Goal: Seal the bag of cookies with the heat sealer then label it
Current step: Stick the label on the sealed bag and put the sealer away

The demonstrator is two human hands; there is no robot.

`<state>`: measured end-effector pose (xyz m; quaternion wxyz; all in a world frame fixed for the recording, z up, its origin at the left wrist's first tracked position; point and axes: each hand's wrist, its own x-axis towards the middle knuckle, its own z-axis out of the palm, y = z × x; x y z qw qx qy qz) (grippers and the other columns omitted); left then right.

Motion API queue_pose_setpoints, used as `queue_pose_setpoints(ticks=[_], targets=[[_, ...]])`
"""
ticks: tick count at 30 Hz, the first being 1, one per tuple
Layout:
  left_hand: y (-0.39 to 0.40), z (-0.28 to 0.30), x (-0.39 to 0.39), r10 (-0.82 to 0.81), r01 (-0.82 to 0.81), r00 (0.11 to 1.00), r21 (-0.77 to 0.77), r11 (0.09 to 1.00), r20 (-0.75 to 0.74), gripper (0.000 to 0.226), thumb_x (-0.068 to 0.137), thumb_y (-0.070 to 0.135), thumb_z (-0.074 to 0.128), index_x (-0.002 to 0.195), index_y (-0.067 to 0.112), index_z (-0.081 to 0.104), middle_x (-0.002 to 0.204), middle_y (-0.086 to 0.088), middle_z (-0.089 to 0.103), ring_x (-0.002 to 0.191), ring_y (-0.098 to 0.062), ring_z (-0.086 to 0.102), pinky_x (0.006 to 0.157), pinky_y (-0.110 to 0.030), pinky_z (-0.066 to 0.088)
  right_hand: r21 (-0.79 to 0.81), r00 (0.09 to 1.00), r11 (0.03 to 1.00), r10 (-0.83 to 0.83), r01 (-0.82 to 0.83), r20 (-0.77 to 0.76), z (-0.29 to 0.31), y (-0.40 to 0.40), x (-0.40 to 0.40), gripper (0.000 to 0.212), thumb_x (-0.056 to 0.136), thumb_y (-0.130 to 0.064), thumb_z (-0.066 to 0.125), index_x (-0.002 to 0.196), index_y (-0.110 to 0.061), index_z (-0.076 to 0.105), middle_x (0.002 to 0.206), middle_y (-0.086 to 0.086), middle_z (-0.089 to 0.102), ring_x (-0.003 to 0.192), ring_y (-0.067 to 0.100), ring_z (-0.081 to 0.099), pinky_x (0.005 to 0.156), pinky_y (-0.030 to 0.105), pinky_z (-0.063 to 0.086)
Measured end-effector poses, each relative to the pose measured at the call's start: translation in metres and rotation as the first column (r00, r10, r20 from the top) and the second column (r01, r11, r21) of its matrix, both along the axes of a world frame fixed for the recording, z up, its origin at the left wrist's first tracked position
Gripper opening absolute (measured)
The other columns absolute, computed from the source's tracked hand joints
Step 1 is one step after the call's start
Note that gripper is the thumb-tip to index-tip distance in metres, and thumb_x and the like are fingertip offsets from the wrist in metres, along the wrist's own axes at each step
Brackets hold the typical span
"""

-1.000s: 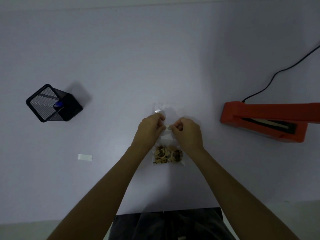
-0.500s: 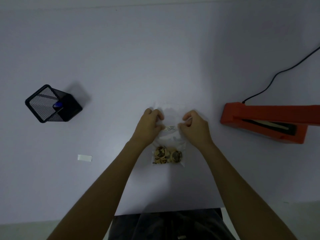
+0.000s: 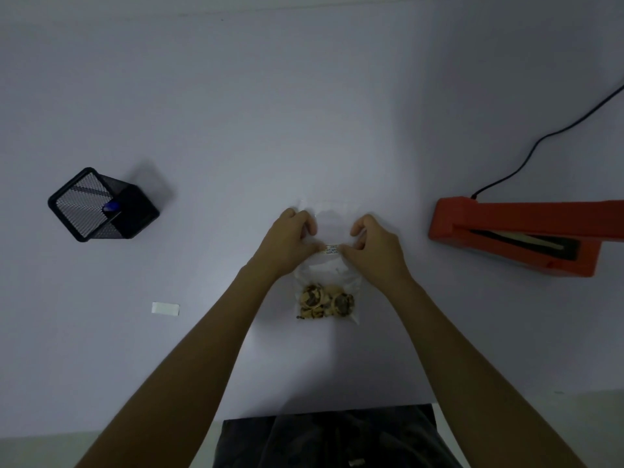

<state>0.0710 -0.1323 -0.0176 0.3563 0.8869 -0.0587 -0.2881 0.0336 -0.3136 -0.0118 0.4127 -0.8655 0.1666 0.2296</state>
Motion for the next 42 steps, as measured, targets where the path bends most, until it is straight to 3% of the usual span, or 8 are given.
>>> queue_pose_setpoints(ticks=[8,11,14,20,25,30,38,42], targets=[[0.0061,-0.0036,0.0032,0.004,-0.004,1.0,-0.001,1.0,-0.007,0.012,0.081,0.011,0.074,0.086,0.014,0.063,0.09,-0.003,0.053,0.076,-0.013,0.053,0.069,-0.019,0.045,0.023,1.0,1.0,0.019,-0.019,-0.016,-0.0009,-0.0012,-0.0009,0.026,0.079,-0.018,0.074,0.092,-0.015,0.053,0.068,0.0,0.058,0.059,0.01,0.052,0.052,0.021,0.038],[0.0043,-0.001,0.005,0.012,-0.012,1.0,-0.003,1.0,-0.016,0.023,0.075,0.02,0.081,0.083,0.016,0.06,0.086,-0.002,0.054,0.072,-0.013,0.052,0.065,-0.022,0.044,0.017,0.998,0.998,0.053,-0.053,-0.017,-0.0003,-0.0002,-0.0025,0.028,0.079,-0.019,0.076,0.093,-0.014,0.052,0.068,-0.001,0.056,0.058,0.009,0.05,0.051,0.019,0.038],[0.003,-0.0009,0.0038,0.001,-0.001,0.999,-0.007,1.0,-0.035,0.03,0.071,0.014,0.084,0.085,0.017,0.057,0.087,-0.002,0.051,0.071,-0.012,0.049,0.062,-0.015,0.039,0.015,0.998,0.998,0.058,-0.058,-0.012,0.0007,-0.002,-0.0017,0.029,0.078,-0.018,0.076,0.094,-0.015,0.052,0.069,-0.001,0.056,0.06,0.01,0.051,0.052,0.018,0.038],[0.0046,-0.0002,0.0035,0.013,-0.014,0.998,-0.023,1.0,-0.059,0.032,0.069,0.008,0.084,0.09,0.014,0.061,0.091,-0.003,0.051,0.073,-0.013,0.049,0.069,-0.02,0.045,0.01,0.994,0.994,0.107,-0.107,-0.007,0.0036,-0.0004,-0.0032,0.035,0.078,-0.021,0.077,0.098,-0.014,0.049,0.068,0.0,0.055,0.059,0.014,0.05,0.049,0.022,0.038],[0.0023,-0.0024,0.0017,0.01,-0.01,0.999,-0.006,1.0,-0.035,0.032,0.069,0.012,0.084,0.091,0.016,0.061,0.089,0.0,0.048,0.069,-0.004,0.046,0.065,-0.015,0.04,-0.01,0.993,0.993,0.12,-0.12,0.002,0.0041,0.0005,-0.001,0.04,0.077,-0.022,0.077,0.101,-0.014,0.046,0.069,-0.004,0.052,0.059,0.014,0.051,0.046,0.02,0.037],[0.0012,-0.0026,-0.0011,0.005,-0.005,1.0,0.015,1.0,-0.017,0.034,0.068,0.012,0.084,0.089,0.018,0.058,0.093,-0.002,0.047,0.074,-0.014,0.049,0.065,-0.017,0.042,-0.022,0.991,0.991,0.135,-0.135,0.001,0.0032,0.0012,-0.0025,0.042,0.076,-0.023,0.079,0.099,-0.014,0.045,0.069,-0.001,0.053,0.06,0.017,0.051,0.05,0.025,0.039],[0.0054,-0.0052,-0.0016,-0.004,0.004,1.0,-0.004,1.0,0.006,0.03,0.07,0.008,0.081,0.094,0.012,0.063,0.094,-0.003,0.047,0.078,-0.014,0.05,0.066,-0.012,0.039,-0.053,0.993,0.991,0.121,-0.121,-0.006,0.0024,0.004,-0.0028,0.044,0.075,-0.024,0.079,0.101,-0.014,0.046,0.071,-0.006,0.051,0.058,0.01,0.047,0.046,0.021,0.033],[0.0032,-0.0022,-0.0049,0.047,-0.047,0.999,-0.033,0.998,-0.001,0.023,0.073,0.004,0.075,0.093,0.011,0.065,0.093,-0.003,0.051,0.081,-0.016,0.052,0.066,-0.014,0.039,-0.031,0.994,0.995,0.089,-0.091,-0.055,0.0072,0.0067,0.0015,0.039,0.078,-0.027,0.076,0.102,-0.014,0.048,0.079,-0.003,0.053,0.067,0.014,0.051,0.057,0.028,0.043]])
